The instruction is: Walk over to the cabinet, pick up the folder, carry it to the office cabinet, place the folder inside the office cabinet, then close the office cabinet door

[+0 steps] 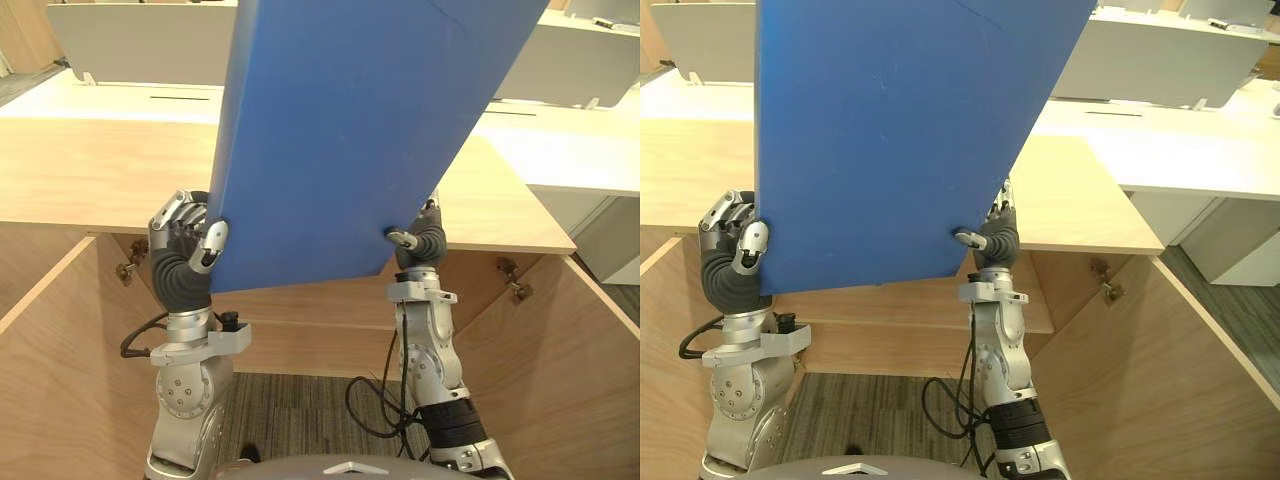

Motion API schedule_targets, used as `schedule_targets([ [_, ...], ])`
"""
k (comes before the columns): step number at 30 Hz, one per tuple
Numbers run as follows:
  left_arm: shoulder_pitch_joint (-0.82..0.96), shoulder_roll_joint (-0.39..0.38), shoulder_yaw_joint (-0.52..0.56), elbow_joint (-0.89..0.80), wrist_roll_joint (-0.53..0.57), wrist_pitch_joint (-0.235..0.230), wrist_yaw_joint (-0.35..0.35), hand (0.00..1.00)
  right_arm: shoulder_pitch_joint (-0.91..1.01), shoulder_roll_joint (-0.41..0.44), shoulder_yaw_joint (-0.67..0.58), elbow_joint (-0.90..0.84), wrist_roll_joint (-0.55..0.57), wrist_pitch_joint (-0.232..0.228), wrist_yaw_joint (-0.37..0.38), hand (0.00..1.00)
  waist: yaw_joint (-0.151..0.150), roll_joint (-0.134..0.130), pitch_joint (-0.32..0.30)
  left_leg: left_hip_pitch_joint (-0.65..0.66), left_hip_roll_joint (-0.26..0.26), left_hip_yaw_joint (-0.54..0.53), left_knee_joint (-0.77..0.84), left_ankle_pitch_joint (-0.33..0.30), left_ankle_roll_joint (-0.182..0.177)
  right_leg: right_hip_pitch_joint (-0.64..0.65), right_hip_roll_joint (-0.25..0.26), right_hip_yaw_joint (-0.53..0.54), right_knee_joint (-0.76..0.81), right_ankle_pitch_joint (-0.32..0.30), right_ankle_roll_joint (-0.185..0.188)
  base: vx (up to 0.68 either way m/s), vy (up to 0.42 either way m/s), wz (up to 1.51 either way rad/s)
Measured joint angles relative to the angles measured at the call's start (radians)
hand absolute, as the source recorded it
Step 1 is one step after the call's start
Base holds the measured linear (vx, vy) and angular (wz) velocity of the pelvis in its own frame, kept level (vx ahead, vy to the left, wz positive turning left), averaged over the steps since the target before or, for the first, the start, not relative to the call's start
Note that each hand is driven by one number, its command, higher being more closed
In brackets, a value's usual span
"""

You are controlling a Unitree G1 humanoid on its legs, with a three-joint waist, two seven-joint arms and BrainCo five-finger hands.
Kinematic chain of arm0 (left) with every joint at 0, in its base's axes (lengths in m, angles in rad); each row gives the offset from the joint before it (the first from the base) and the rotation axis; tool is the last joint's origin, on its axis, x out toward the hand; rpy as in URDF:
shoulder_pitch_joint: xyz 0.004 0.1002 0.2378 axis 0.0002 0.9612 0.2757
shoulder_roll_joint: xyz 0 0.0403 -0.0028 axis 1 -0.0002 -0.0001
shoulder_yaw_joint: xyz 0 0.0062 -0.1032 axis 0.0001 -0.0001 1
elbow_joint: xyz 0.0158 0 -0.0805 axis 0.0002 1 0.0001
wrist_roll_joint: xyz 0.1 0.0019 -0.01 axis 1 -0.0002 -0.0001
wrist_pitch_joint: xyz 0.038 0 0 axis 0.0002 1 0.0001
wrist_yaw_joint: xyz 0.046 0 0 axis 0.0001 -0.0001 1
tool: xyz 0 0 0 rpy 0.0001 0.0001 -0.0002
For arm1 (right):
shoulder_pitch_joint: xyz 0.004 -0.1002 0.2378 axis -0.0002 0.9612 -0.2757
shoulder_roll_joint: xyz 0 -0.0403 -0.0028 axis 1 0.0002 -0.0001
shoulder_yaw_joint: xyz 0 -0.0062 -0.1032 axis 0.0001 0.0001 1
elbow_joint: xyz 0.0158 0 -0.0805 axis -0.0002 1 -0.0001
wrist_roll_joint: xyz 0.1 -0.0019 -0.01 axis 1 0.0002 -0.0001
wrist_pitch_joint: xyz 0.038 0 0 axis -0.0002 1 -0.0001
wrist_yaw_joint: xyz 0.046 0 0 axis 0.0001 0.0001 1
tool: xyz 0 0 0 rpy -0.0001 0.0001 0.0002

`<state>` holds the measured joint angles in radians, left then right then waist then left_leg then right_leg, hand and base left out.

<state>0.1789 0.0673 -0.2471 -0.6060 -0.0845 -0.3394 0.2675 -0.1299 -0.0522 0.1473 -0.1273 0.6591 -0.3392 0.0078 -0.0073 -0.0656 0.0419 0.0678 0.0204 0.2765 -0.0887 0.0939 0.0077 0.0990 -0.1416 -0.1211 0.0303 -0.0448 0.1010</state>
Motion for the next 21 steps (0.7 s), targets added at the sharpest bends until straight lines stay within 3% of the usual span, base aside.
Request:
schedule_targets([
  [2,0.000,0.009,0.000,0.000,0.009,0.000,-0.015,1.00,0.000,-0.008,0.002,0.000,-0.026,0.008,0.007,0.00,0.000,-0.003,-0.006,-0.005,0.000,0.000,0.000,0.000,0.000,-0.005,0.000,0.000,0.000,0.001,0.000,0.00,0.000,0.00],
  [3,0.000,0.014,0.002,0.000,0.014,0.000,-0.022,1.00,0.000,-0.025,0.008,-0.001,-0.040,0.019,0.012,1.00,0.000,-0.004,-0.018,-0.017,0.000,0.001,0.000,0.001,0.001,-0.017,0.000,0.001,-0.001,0.004,0.000,0.00,0.000,0.00],
  [10,0.000,0.042,0.004,0.009,0.049,-0.009,-0.067,1.00,0.000,-0.123,0.027,-0.009,-0.117,0.079,0.061,1.00,0.001,-0.003,-0.019,-0.015,0.000,0.002,0.000,0.003,0.002,-0.015,0.001,0.003,-0.003,0.007,0.000,0.00,0.000,0.00],
  [21,0.000,0.048,0.076,0.010,0.051,-0.019,-0.048,1.00,0.004,-0.140,0.029,-0.021,-0.117,0.079,0.105,1.00,0.000,0.006,-0.027,-0.015,0.001,0.003,0.000,-0.001,-0.005,-0.016,0.001,0.004,-0.003,0.008,-0.002,0.00,0.000,0.00],
])
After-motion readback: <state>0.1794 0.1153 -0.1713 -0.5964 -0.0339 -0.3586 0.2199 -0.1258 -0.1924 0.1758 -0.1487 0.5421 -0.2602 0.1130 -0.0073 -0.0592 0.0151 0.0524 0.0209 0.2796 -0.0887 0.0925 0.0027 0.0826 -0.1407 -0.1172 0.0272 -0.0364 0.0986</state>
